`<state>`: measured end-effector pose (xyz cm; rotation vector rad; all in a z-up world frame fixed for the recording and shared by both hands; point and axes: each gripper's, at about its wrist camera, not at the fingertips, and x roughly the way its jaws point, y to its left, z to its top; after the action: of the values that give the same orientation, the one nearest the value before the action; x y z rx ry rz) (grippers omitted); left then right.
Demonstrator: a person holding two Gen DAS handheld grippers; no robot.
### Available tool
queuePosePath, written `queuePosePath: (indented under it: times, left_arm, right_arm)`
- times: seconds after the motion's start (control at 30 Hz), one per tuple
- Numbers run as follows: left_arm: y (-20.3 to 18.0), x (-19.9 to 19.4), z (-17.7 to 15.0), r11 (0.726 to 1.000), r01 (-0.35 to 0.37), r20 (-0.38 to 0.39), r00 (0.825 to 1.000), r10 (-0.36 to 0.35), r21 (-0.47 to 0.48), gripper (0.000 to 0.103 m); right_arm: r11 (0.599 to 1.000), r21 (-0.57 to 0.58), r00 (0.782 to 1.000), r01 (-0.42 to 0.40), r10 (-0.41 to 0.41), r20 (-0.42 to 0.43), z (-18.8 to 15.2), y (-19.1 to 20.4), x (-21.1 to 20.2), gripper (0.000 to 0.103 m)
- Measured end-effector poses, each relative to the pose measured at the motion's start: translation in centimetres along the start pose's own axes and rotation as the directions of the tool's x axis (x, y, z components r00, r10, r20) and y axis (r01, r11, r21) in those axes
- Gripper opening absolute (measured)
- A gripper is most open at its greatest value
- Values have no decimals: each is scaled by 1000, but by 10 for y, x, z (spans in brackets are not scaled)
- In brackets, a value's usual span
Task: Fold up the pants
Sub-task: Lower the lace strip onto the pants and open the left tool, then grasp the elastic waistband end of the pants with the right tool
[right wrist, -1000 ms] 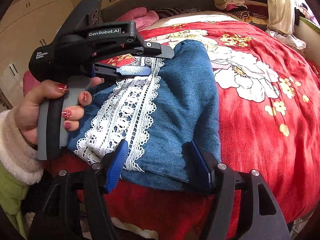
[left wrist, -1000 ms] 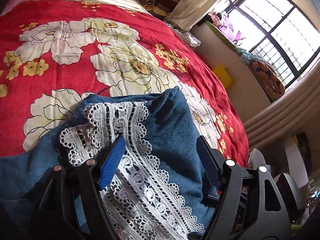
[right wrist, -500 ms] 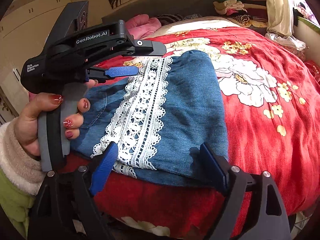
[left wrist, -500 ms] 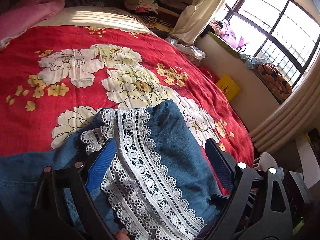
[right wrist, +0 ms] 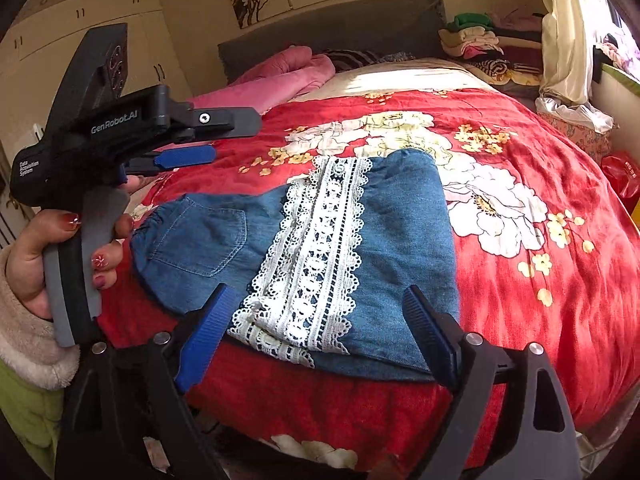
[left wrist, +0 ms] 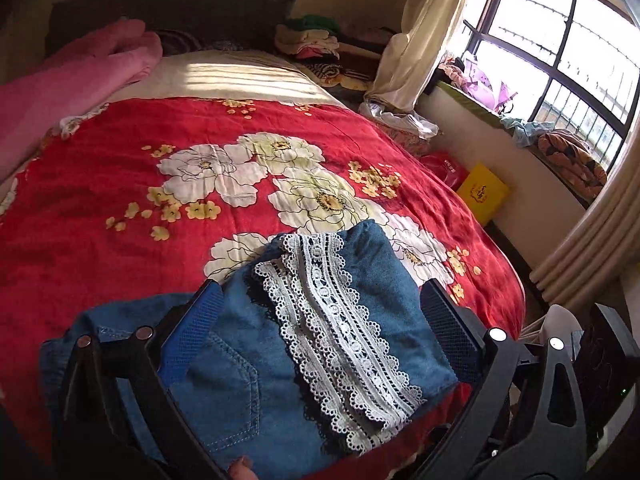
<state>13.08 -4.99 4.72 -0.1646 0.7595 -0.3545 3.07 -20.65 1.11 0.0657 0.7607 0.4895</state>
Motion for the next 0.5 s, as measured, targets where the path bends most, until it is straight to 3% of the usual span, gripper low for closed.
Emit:
queuePosePath:
  times: [0.5]
  left_arm:
    - [65,-64,-34,988,-142,24,989,144,-63,93]
  right_arm:
    - [999,-44,1000,1,-2,-27,16,30,11,89]
